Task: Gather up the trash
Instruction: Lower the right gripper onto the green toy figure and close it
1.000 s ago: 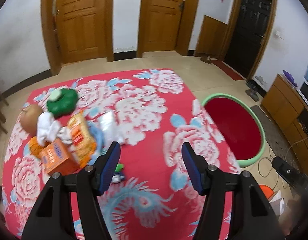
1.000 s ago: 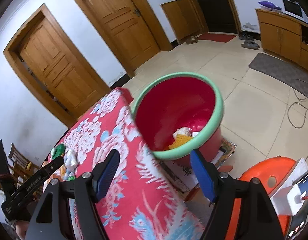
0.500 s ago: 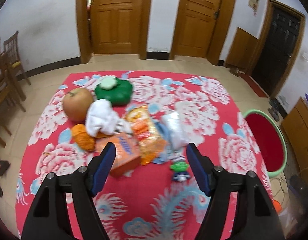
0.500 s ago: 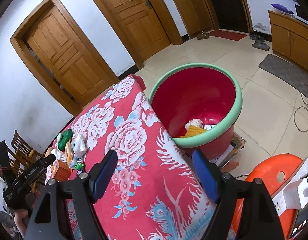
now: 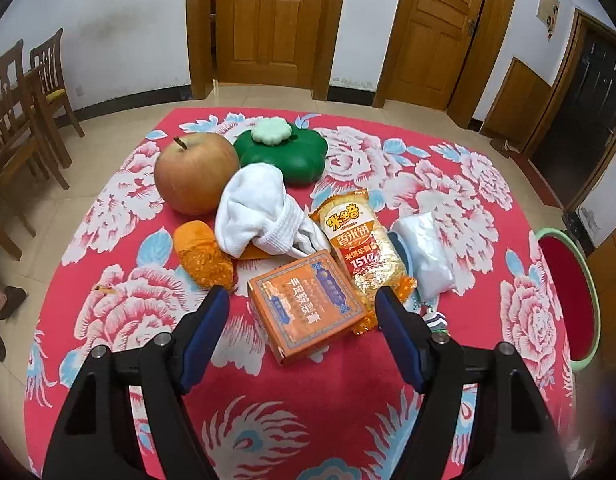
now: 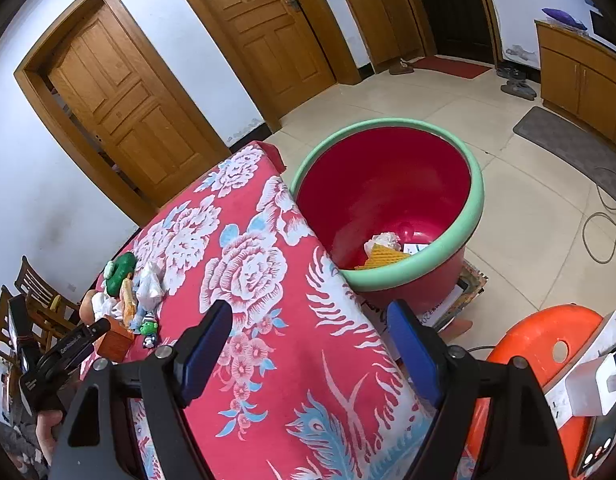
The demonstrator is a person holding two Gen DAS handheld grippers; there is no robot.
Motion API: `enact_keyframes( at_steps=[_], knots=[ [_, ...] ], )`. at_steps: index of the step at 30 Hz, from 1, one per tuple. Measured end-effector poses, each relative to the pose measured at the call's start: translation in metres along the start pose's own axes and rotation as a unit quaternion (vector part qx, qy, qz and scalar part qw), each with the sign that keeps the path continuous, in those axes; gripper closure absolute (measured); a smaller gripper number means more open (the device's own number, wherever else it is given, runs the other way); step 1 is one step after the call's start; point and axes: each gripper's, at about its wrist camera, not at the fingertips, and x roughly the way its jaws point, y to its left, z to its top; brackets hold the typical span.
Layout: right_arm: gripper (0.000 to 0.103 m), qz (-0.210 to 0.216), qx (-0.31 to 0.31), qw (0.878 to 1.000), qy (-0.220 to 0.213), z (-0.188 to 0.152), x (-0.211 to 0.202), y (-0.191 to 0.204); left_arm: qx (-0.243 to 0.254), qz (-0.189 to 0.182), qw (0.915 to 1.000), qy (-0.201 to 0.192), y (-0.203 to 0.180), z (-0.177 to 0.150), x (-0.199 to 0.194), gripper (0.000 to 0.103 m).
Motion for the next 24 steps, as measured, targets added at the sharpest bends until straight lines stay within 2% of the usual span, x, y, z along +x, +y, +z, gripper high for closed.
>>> enact_keyframes(
  at_steps=[5, 6, 7, 20, 24],
  knots=[
    [0.021, -0.005, 0.000, 1.000, 0.001, 0.000, 0.001, -0.002, -0.001, -0.001, 1.0000, 0.007, 0.001, -0.003, 0.010, 0.029],
    [0.021, -0.006, -0.001, 1.000, 0.000, 0.000, 0.001, -0.002, -0.002, -0.002, 1.0000, 0.007, 0.002, -0.003, 0.011, 0.032],
    [0.021, -0.009, -0.001, 1.000, -0.001, 0.000, 0.000, -0.003, -0.004, -0.009, 0.9999, 0.007, 0.003, -0.004, 0.011, 0.039],
    [0.021, -0.028, -0.007, 0.999, -0.024, -0.006, -0.029, -0.013, 0.014, -0.034, 0.9990, -0.024, 0.004, -0.013, -0.029, 0.039],
    [0.021, -0.021, -0.020, 0.999, -0.032, -0.011, -0.043, -0.006, 0.019, -0.040, 0.9985, -0.032, 0.004, -0.018, -0.045, 0.039]
  ],
)
